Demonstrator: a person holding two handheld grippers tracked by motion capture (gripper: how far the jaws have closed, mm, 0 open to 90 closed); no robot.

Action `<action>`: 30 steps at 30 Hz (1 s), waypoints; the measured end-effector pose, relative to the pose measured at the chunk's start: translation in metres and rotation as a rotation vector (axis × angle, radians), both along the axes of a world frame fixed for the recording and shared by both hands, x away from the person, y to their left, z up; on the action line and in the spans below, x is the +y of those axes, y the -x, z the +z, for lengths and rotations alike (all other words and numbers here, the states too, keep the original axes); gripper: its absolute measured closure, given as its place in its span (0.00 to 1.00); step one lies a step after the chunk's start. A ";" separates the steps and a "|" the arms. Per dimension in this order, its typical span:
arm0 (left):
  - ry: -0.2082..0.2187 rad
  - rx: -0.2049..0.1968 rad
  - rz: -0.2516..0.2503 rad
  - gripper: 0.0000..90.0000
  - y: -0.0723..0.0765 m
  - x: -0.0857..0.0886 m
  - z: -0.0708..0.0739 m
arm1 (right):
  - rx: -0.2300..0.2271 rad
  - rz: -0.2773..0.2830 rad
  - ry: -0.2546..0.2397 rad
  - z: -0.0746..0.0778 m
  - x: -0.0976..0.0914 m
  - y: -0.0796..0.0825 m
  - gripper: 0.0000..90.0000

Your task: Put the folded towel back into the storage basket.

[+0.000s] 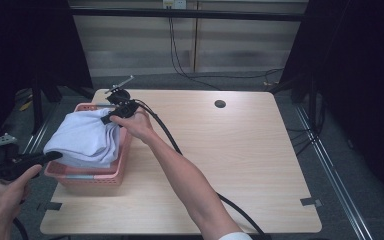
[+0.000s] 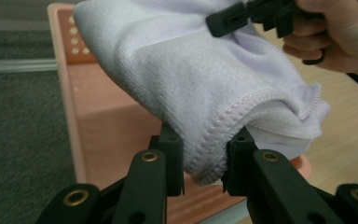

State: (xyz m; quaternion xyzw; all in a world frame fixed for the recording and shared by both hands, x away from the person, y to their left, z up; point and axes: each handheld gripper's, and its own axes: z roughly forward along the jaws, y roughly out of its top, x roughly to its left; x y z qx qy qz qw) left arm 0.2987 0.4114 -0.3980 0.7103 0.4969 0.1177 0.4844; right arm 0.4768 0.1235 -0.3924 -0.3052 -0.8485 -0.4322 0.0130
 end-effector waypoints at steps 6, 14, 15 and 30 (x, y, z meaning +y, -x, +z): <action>-0.009 0.039 0.023 0.82 -0.005 0.003 -0.020 | 0.039 -0.030 0.002 -0.020 0.005 -0.002 0.77; -0.071 0.088 0.026 0.80 -0.016 -0.008 -0.032 | 0.031 -0.051 0.039 -0.042 0.005 -0.009 0.73; -0.073 0.101 0.034 0.77 -0.018 -0.009 -0.033 | 0.040 -0.058 0.040 -0.044 0.006 -0.010 0.72; -0.122 0.053 0.006 0.45 -0.014 -0.038 -0.015 | -0.040 -0.077 0.009 -0.032 -0.034 -0.014 0.41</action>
